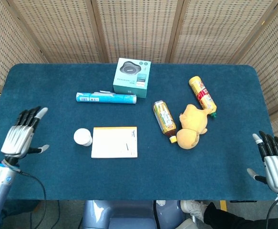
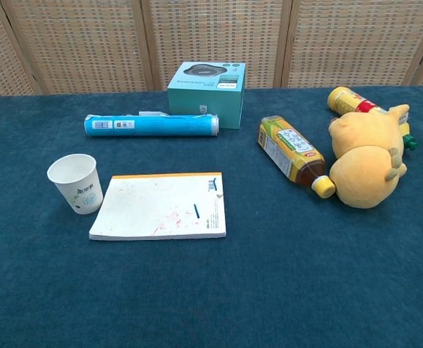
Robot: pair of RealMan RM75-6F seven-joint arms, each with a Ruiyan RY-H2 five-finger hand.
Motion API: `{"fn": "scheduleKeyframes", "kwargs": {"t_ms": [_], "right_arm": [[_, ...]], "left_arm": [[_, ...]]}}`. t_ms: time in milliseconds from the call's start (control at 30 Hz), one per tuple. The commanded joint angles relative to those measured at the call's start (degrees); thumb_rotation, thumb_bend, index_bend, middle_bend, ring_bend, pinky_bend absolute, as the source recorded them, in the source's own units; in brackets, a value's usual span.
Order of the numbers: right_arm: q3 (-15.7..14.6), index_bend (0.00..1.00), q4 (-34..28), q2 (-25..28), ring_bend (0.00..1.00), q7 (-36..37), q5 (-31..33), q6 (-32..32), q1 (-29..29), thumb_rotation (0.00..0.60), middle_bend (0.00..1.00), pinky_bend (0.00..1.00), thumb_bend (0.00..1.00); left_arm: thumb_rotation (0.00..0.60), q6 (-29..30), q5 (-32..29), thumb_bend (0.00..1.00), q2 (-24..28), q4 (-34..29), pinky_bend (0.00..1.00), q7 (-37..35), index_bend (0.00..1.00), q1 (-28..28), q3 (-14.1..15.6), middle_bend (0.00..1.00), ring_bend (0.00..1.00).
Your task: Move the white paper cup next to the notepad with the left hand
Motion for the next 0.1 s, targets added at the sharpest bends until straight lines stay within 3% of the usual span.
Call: {"fn": "scheduleKeyframes", "kwargs": {"t_ms": [33,100], "right_arm": [[0.0,0.00,0.0,0.3,0.00,0.7,-0.3,0.3,-0.1,0.600,0.00,0.00,0.00],[0.0,0.00,0.0,0.5,0.00,1.2,-0.4,0.5,-0.2,0.600,0.00,0.00,0.00]], "left_arm": [[0.600,7.7,3.1,0.05,1.2,-1.7,0.00,-0.1,0.00,7.7,3.5,0.00,0.00],[0.600,7.8,3.8,0.05,1.0,-0.9,0.00,-0.4,0.00,8.6,4.1,0.00,0.00]]}}
